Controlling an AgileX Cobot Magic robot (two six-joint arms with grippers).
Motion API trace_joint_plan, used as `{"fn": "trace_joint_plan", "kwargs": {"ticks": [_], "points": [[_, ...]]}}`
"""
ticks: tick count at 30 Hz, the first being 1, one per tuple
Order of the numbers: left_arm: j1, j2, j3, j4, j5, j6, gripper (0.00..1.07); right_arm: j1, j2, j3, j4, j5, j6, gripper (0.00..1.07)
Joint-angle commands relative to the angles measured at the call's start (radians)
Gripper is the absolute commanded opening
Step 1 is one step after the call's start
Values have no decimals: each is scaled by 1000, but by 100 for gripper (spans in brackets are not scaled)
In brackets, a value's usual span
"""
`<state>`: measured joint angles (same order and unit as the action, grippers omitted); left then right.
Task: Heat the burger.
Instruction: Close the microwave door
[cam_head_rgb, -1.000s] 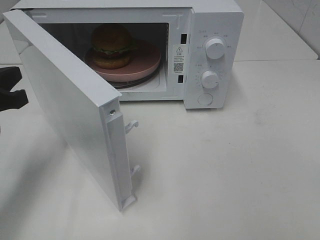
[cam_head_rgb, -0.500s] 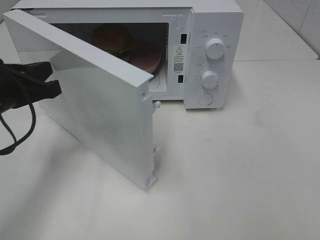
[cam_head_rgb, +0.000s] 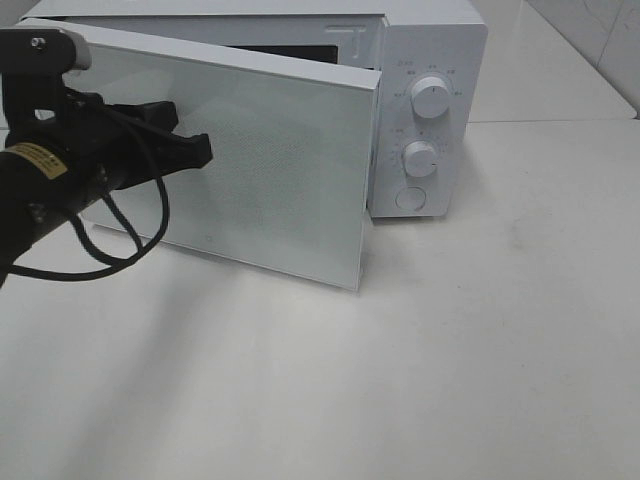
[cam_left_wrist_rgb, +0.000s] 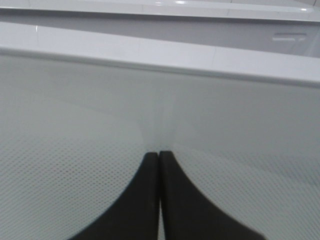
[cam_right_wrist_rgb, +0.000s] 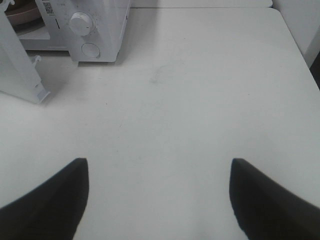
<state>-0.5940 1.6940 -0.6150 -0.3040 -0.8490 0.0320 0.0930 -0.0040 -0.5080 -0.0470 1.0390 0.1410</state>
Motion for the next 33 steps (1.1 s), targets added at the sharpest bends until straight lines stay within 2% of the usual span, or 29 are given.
{"fn": "trace_joint_plan", "kwargs": {"ticks": [1, 9, 16, 22, 29, 33], "points": [[-26, 20, -36, -33, -2, 22, 0, -8, -26, 1, 4, 0, -6, 75], [-75, 105, -164, -79, 21, 51, 0, -8, -26, 1, 4, 0, -6, 75], [-99, 173, -292, -227, 50, 152, 0, -8, -26, 1, 4, 0, -6, 75], [-99, 212, -369, -293, 81, 194, 0, -8, -26, 1, 4, 0, -6, 75], [-99, 243, -415, -295, 93, 194, 0, -8, -26, 1, 4, 0, -6, 75], [-98, 276, -475, -313, 109, 196, 0, -8, -26, 1, 4, 0, -6, 75]]}}
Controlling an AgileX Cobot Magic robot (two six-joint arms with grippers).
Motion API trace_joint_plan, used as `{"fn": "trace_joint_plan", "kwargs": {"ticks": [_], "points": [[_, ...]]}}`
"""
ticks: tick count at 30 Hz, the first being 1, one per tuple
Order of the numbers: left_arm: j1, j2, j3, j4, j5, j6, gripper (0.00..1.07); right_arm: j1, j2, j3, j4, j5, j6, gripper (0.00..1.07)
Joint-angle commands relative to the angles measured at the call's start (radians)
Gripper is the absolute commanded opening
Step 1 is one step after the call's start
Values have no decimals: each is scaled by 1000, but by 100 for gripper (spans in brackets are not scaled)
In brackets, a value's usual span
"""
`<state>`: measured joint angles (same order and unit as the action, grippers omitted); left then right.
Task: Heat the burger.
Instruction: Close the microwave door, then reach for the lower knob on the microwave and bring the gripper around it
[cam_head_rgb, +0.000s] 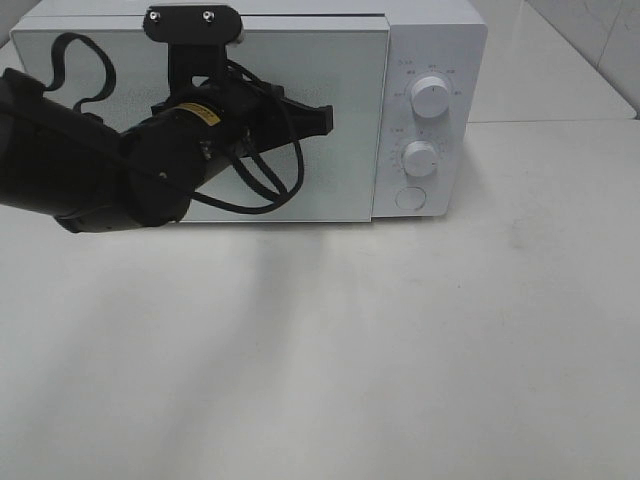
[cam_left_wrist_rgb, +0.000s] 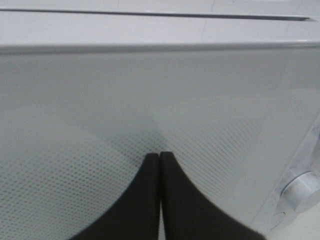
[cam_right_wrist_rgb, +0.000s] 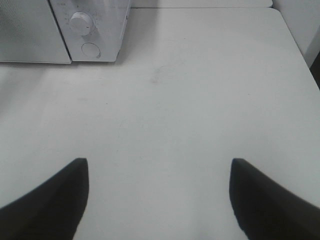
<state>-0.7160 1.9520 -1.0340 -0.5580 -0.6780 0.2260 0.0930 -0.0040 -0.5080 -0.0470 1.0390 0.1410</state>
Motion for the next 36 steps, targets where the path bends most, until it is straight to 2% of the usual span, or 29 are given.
{"fn": "trace_joint_plan", "kwargs": {"ticks": [1, 6, 13, 18, 20, 23, 25, 26, 28, 29, 30, 31, 34, 35, 36], "points": [[24, 29, -80, -63, -58, 2, 0, -8, -26, 1, 4, 0, -6, 75], [24, 37, -109, -63, -52, 17, 0, -8, -26, 1, 4, 0, -6, 75], [2, 11, -83, -62, -19, 60, 0, -8, -26, 1, 4, 0, -6, 75], [-34, -46, -12, -63, 3, 68, 0, -8, -26, 1, 4, 0, -6, 75], [-52, -98, 64, -63, 37, 89, 0, -8, -26, 1, 4, 0, -6, 75], [-52, -109, 80, -62, 54, 93, 0, -8, -26, 1, 4, 0, -6, 75], [-52, -169, 141, -63, 184, 109, 0, -8, -26, 1, 4, 0, -6, 75], [-52, -169, 141, -63, 184, 109, 0, -8, -26, 1, 4, 0, -6, 75], [-50, -211, 169, -63, 328, 111, 1, -8, -26, 1, 4, 0, -6, 75], [-50, -211, 169, -63, 328, 111, 1, -8, -26, 1, 4, 0, -6, 75], [-50, -221, 175, -63, 367, 111, 4, -8, -26, 1, 4, 0, -6, 75], [-49, -244, 183, -63, 467, 111, 14, -8, -26, 1, 4, 0, -6, 75], [-49, -254, 186, -63, 504, 111, 19, -8, -26, 1, 4, 0, -6, 75], [-41, -271, 187, -63, 590, 111, 36, -8, -26, 1, 4, 0, -6, 75], [-26, -287, 187, -63, 678, 111, 59, -8, -26, 1, 4, 0, -6, 75]]}}
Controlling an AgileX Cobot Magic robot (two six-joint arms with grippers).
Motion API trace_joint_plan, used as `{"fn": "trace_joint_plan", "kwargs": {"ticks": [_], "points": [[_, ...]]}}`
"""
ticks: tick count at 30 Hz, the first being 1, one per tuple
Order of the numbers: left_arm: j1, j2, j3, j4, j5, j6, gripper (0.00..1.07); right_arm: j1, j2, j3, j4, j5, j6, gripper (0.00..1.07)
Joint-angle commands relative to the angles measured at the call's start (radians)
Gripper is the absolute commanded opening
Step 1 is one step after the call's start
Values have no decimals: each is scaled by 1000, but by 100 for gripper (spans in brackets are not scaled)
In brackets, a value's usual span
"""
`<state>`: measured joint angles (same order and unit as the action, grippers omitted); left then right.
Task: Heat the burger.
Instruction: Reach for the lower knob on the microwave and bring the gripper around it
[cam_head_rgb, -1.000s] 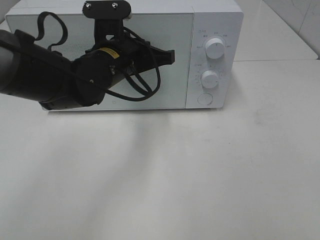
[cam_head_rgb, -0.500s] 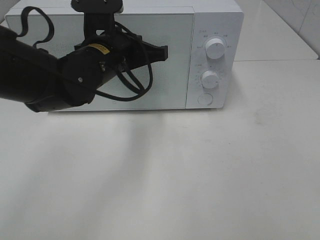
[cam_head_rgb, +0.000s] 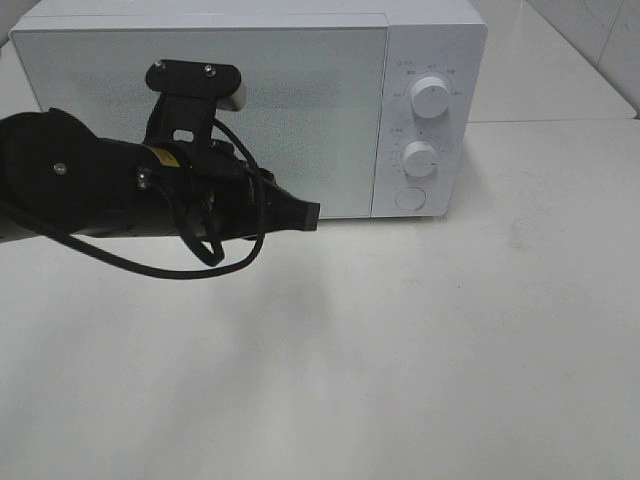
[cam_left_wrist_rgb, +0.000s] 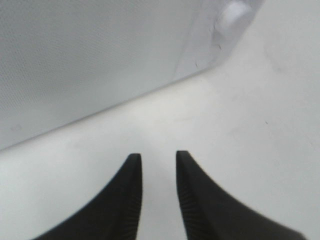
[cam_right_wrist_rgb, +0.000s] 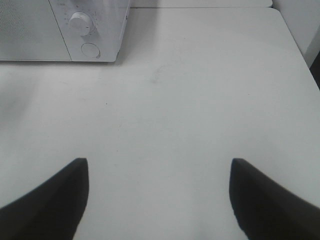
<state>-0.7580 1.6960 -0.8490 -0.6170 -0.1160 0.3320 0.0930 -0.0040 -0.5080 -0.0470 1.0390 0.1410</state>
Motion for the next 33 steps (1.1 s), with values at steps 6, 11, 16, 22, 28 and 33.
{"fn": "trace_joint_plan", "kwargs": {"ticks": [6, 11, 16, 22, 28, 33], "points": [[108, -73, 2, 42, 377, 5, 102, -8, -26, 1, 4, 0, -6, 75], [189, -113, 2, 73, 550, 4, 102, -8, -26, 1, 4, 0, -6, 75], [305, -192, 2, 91, 741, 4, 102, -8, -26, 1, 4, 0, -6, 75], [443, -301, 2, 167, 908, 4, 102, -8, -26, 1, 4, 0, -6, 75], [587, -425, 2, 254, 1035, -6, 102, -8, -26, 1, 4, 0, -6, 75], [685, -529, 2, 283, 1086, -70, 102, -8, -26, 1, 4, 0, -6, 75]]}}
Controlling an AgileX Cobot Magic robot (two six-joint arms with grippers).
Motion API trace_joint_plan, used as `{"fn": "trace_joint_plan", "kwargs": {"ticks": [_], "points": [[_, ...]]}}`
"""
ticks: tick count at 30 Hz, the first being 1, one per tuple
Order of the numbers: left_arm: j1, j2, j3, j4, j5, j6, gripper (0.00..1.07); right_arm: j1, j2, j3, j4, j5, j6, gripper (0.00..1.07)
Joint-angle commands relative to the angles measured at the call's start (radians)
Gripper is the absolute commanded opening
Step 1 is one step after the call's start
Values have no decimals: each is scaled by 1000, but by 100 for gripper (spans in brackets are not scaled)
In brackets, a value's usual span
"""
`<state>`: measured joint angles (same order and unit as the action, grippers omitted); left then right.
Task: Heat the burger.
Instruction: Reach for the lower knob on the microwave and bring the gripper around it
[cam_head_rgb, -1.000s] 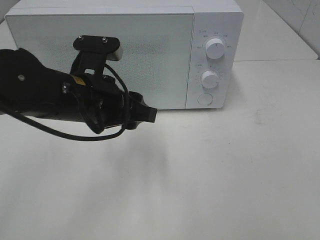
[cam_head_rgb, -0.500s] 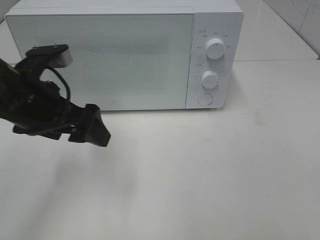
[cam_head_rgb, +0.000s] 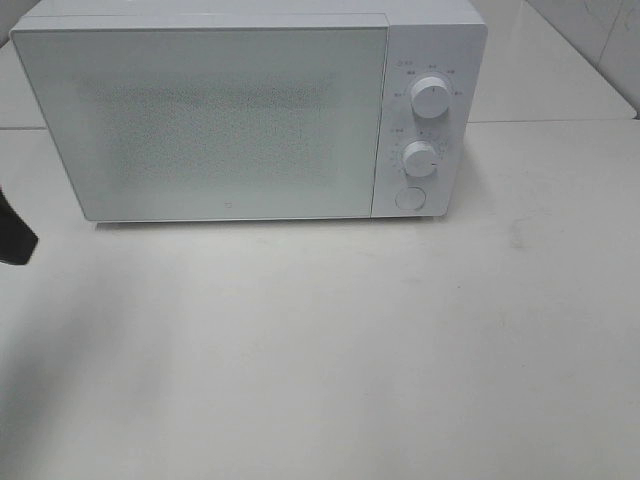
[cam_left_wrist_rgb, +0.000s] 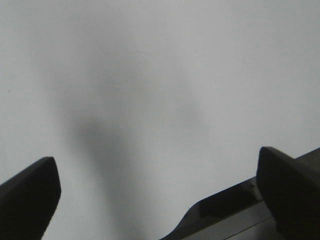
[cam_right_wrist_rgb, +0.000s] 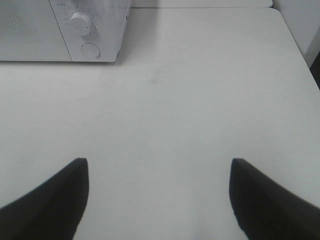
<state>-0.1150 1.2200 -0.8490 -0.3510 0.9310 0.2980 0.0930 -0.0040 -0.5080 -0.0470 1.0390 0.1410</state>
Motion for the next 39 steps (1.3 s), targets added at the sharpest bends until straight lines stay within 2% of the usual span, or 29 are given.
{"fn": "trace_joint_plan", "kwargs": {"ticks": [1, 9, 11, 14, 16, 20, 25, 28, 30, 39], "points": [[68, -88, 2, 36, 68, -49, 102, -8, -26, 1, 4, 0, -6, 75], [79, -215, 10, 73, 131, -53, 102, -8, -26, 1, 4, 0, -6, 75], [79, -298, 81, 73, 123, -52, 102, -8, -26, 1, 4, 0, -6, 75], [79, -321, 102, 73, 120, -52, 102, -8, -26, 1, 4, 0, -6, 75], [79, -384, 164, 73, 111, -56, 102, -8, -26, 1, 4, 0, -6, 75], [79, -450, 209, 73, 108, -61, 102, -8, -26, 1, 4, 0, -6, 75], [79, -633, 295, 73, 91, -36, 102, -8, -26, 1, 4, 0, -6, 75], [79, -664, 305, 74, 85, -36, 102, -8, -26, 1, 4, 0, -6, 75], [79, -781, 320, 77, 59, -36, 102, -8, -26, 1, 4, 0, -6, 75], [79, -998, 321, 87, 66, -36, 102, -8, -26, 1, 4, 0, -6, 75]]}}
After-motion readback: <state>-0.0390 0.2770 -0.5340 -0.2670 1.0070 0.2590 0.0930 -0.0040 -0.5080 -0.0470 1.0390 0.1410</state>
